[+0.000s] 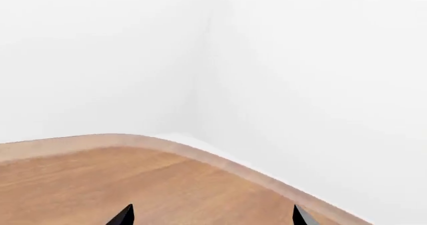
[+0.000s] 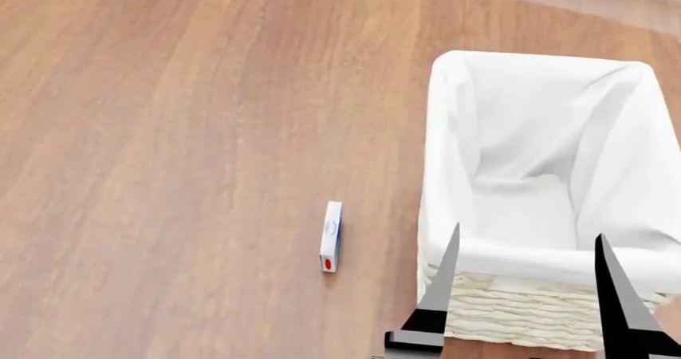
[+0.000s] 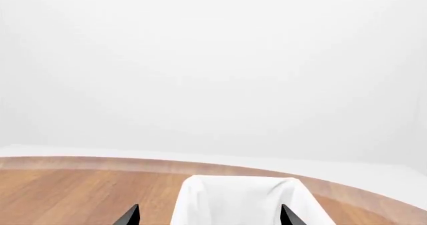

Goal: Pick up the ketchup, and put it in the basket.

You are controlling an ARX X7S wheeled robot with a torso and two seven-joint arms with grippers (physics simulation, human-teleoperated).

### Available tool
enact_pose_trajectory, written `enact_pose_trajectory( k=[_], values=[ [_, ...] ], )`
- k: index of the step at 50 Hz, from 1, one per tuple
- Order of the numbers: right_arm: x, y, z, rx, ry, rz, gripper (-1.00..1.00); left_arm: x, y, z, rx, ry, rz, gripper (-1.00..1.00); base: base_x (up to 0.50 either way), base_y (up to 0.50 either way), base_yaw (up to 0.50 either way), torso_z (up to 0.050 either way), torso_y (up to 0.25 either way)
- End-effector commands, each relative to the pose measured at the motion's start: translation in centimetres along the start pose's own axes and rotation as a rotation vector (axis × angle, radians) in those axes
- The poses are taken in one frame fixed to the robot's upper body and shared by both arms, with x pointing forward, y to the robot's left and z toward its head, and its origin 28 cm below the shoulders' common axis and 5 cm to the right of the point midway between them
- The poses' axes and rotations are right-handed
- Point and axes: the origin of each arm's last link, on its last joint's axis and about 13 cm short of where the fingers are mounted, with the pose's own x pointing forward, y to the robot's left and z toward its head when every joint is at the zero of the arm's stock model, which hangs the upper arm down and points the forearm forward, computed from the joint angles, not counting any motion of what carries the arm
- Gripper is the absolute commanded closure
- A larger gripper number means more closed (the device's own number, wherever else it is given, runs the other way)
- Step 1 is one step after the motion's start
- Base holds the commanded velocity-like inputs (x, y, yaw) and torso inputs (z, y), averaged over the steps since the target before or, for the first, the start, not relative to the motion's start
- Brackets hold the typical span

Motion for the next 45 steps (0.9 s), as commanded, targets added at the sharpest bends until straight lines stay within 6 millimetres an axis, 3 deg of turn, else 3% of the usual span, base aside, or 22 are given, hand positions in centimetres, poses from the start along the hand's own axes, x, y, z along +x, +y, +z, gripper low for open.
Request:
enact_pose_trajectory(
  k=[1,22,45],
  values=[
    [0.0,0.0,-0.1,-0.001,0.001,0.001,-1.00,0.0,1.1,-0.4,-0.010,-0.006,0.127,-1.00,0.00,0.00,0.00,0.000,0.000],
    [0.0,0.1,-0.2,-0.001,0.000,0.002,-1.00,0.2,2.5,-1.0,0.006,0.000,0.441,-1.00,0.00,0.00,0.00,0.000,0.000],
    [0.0,0.1,-0.1,-0.003,0.002,0.006,-1.00,0.2,3.0,-1.0,-0.007,0.022,0.579,-1.00,0.00,0.00,0.00,0.000,0.000]
  ],
)
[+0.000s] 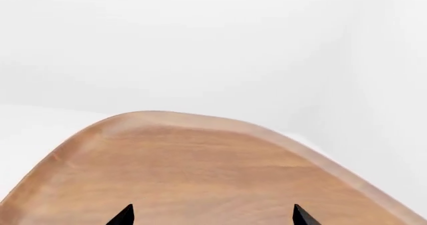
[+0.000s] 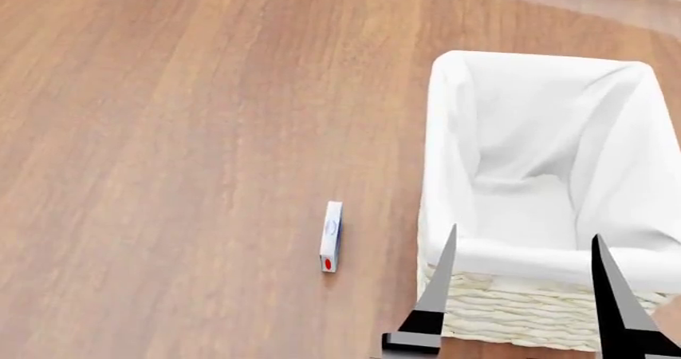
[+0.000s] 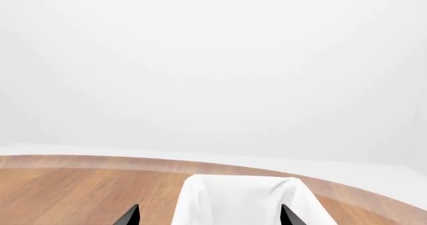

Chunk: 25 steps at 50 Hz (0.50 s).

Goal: Pick up the ketchup, and put it in the basket.

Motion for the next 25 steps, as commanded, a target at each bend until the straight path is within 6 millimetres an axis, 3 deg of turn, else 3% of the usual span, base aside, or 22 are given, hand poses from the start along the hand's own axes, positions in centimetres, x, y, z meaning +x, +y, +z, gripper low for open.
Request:
enact_pose_trajectory(
  k=[1,25],
  values=[
    [0.0,0.0,0.0,0.000,0.001,0.001,-1.00,0.1,0.2,-0.1,-0.003,0.011,0.057,-1.00,0.00,0.00,0.00,0.000,0.000],
    [0.0,-0.1,0.1,0.001,0.000,-0.002,-1.00,0.3,0.3,-1.6,-0.010,0.146,0.100,-1.00,0.00,0.00,0.00,0.000,0.000]
  ],
)
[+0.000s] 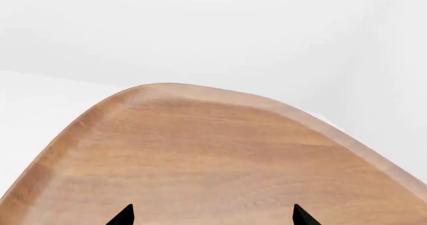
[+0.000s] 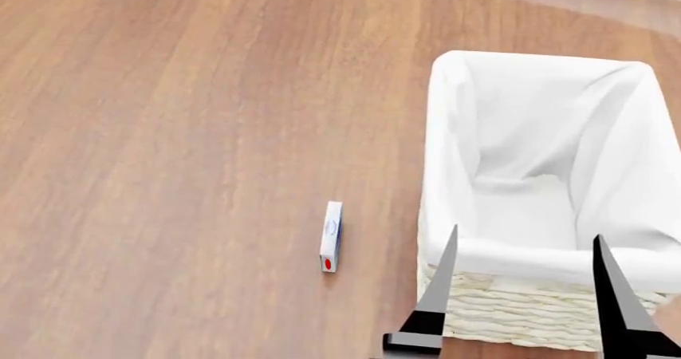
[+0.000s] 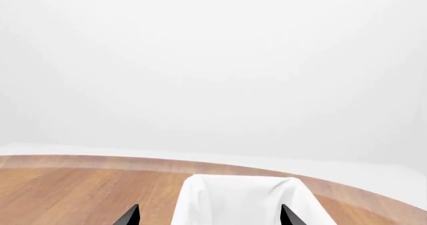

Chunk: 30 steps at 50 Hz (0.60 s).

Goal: Pick up the ketchup, and put it in the basket.

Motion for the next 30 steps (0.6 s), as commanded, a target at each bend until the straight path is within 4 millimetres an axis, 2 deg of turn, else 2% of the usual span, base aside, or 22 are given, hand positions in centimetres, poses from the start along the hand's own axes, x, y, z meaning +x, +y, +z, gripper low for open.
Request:
enact_pose_trajectory(
  k=[1,4,5,12,14,16,30],
  values=[
    [0.0,0.0,0.1,0.001,0.000,0.000,-1.00,0.1,-0.1,-0.3,-0.008,0.047,0.015,-1.00,0.00,0.00,0.00,0.000,0.000],
    [0.0,0.0,0.1,0.001,0.000,0.000,-1.00,0.2,-0.3,0.0,-0.010,0.056,0.018,-1.00,0.00,0.00,0.00,0.000,0.000],
    [0.0,0.0,0.0,0.002,0.000,0.000,-1.00,0.1,0.1,-0.7,-0.010,0.060,0.017,-1.00,0.00,0.00,0.00,0.000,0.000],
    [0.0,0.0,0.0,0.004,-0.001,0.000,-1.00,0.1,0.2,-0.9,-0.009,0.069,0.025,-1.00,0.00,0.00,0.00,0.000,0.000],
    [0.0,-0.1,0.0,0.005,0.000,-0.001,-1.00,0.2,-0.2,-0.2,-0.008,0.075,0.030,-1.00,0.00,0.00,0.00,0.000,0.000],
    [0.0,0.0,0.1,0.004,-0.001,0.000,-1.00,0.1,0.2,-1.0,-0.014,0.082,0.029,-1.00,0.00,0.00,0.00,0.000,0.000],
    [0.0,0.0,0.0,0.002,0.002,0.001,-1.00,0.2,0.3,-1.0,-0.016,0.088,0.037,-1.00,0.00,0.00,0.00,0.000,0.000]
  ],
)
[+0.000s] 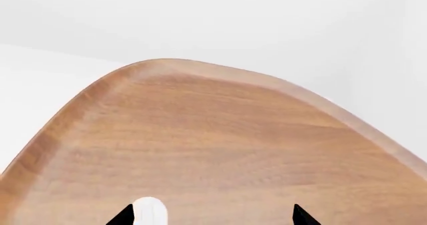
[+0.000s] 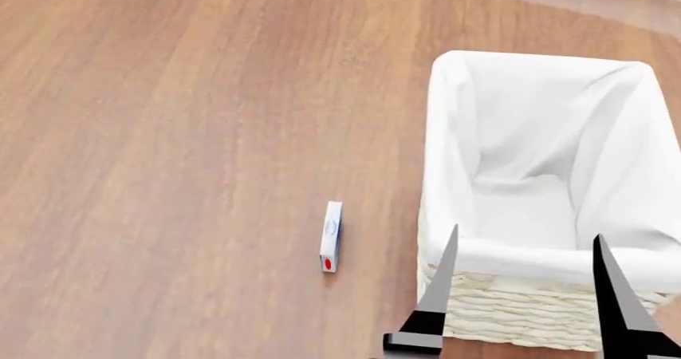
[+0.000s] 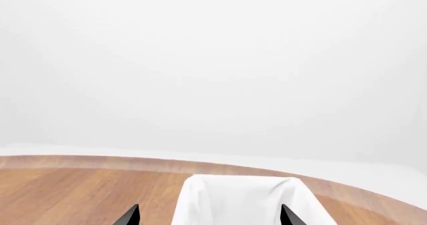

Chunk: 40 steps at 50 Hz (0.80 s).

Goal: Pick up the ketchup, and put it in the basket.

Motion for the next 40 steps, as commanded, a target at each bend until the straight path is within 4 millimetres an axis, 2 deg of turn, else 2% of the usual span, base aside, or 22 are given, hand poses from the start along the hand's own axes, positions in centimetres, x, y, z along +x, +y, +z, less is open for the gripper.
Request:
enact_pose_trajectory(
  k=[1,7,11,12,15,17,19,40],
  values=[
    [0.0,0.0,0.0,-0.001,0.002,0.001,-1.00,0.2,-0.1,0.4,-0.002,0.005,0.005,-1.00,0.00,0.00,0.00,0.000,0.000],
    [0.0,0.0,-0.1,0.000,0.002,0.001,-1.00,0.3,0.4,0.0,-0.003,-0.004,0.014,-1.00,0.00,0.00,0.00,0.000,0.000],
    [0.0,0.0,-0.1,-0.001,0.002,0.001,-1.00,0.4,0.5,0.2,-0.006,-0.009,0.019,-1.00,0.00,0.00,0.00,0.000,0.000],
    [0.0,0.0,-0.1,-0.001,0.002,0.001,-1.00,0.4,0.2,0.8,-0.006,-0.010,0.020,-1.00,0.00,0.00,0.00,0.000,0.000],
    [0.0,0.0,-0.1,-0.002,0.003,0.001,-1.00,0.4,0.6,0.3,-0.006,-0.011,0.023,-1.00,0.00,0.00,0.00,0.000,0.000],
    [0.0,0.0,-0.1,-0.002,0.003,0.002,-1.00,0.4,0.3,0.9,-0.007,-0.012,0.026,-1.00,0.00,0.00,0.00,0.000,0.000],
    [0.0,0.1,-0.1,-0.002,0.003,0.002,-1.00,0.5,0.7,0.3,-0.006,-0.013,0.030,-1.00,0.00,0.00,0.00,0.000,0.000],
    [0.0,0.1,-0.1,-0.002,0.003,0.003,-1.00,1.0,1.5,0.3,-0.012,-0.017,0.069,-1.00,0.00,0.00,0.00,0.000,0.000]
  ],
)
